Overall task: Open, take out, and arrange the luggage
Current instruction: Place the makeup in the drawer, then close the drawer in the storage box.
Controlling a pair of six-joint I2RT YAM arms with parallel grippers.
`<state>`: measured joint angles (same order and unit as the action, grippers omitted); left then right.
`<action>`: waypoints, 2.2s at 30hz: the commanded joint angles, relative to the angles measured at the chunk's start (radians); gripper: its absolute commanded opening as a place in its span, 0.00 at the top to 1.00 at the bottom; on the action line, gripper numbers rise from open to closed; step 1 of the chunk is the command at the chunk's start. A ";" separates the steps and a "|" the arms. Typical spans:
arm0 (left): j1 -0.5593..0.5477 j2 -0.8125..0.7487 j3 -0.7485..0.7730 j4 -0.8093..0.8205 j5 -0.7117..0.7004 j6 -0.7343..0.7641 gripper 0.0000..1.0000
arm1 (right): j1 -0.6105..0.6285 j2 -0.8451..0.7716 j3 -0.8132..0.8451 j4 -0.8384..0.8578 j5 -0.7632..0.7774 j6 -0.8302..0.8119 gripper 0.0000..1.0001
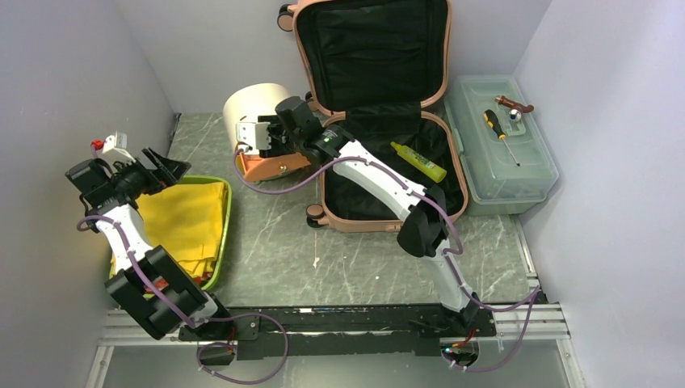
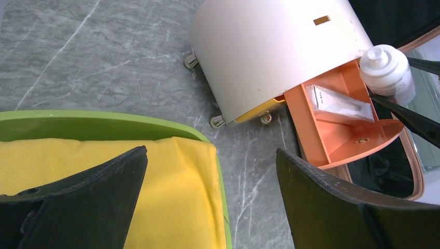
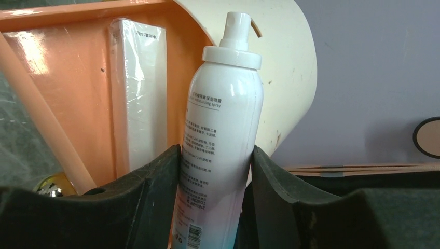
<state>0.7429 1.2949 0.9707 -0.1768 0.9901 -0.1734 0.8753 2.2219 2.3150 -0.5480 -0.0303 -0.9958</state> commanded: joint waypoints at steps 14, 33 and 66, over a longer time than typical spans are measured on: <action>0.009 -0.028 0.002 0.033 0.034 -0.001 0.00 | 0.005 -0.042 -0.009 0.040 -0.021 -0.005 0.35; 0.012 -0.028 0.002 0.037 0.038 -0.009 0.00 | 0.007 -0.197 0.102 -0.183 0.076 0.052 0.24; 0.022 -0.039 -0.004 0.037 0.035 -0.006 0.01 | 0.007 -0.065 -0.039 -0.003 0.111 0.211 0.29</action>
<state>0.7563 1.2835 0.9703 -0.1757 0.9985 -0.1795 0.8810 2.1265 2.2314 -0.7212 -0.0177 -0.7982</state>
